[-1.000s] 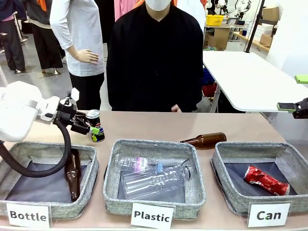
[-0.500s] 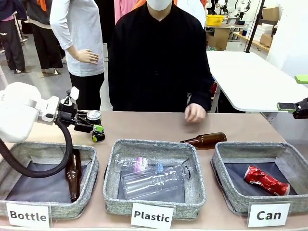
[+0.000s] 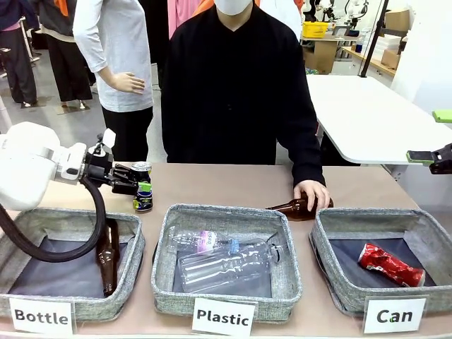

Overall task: Sort the can waste into the basket.
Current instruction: Pick up the can waste from the table and place it in the right Fabric basket.

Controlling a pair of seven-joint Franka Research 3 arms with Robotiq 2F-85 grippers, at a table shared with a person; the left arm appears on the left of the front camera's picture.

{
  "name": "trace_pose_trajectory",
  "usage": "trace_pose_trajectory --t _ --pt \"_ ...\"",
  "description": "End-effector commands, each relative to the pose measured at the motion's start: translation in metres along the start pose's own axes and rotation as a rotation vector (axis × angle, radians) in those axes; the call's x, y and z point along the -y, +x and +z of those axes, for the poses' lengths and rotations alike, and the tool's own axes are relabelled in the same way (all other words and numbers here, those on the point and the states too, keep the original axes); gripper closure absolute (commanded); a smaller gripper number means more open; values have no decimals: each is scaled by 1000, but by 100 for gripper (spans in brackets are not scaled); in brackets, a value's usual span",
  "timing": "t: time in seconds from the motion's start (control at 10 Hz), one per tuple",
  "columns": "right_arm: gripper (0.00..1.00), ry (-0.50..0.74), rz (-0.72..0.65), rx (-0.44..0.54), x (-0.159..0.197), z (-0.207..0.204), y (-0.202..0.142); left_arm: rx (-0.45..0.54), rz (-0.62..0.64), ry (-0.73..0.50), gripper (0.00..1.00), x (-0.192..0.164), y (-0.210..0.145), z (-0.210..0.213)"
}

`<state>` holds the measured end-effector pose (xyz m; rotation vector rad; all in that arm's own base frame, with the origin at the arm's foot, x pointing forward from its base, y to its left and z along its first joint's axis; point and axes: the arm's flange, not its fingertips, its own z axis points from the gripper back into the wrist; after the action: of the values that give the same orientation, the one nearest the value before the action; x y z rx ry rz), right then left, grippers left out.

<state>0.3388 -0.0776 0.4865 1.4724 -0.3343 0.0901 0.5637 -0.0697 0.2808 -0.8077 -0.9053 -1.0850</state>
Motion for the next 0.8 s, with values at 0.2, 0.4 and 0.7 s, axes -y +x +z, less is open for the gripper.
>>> trace_pose_trajectory --t 0.2,0.4,0.7 --pt "0 -2 18 -10 -1 3 2 55 -45 29 100 -2 8 17" --pt "0 -2 18 -10 -1 3 2 118 -105 62 100 18 35 80" --pt "0 -2 18 -10 -1 3 2 159 -206 36 100 95 52 188"
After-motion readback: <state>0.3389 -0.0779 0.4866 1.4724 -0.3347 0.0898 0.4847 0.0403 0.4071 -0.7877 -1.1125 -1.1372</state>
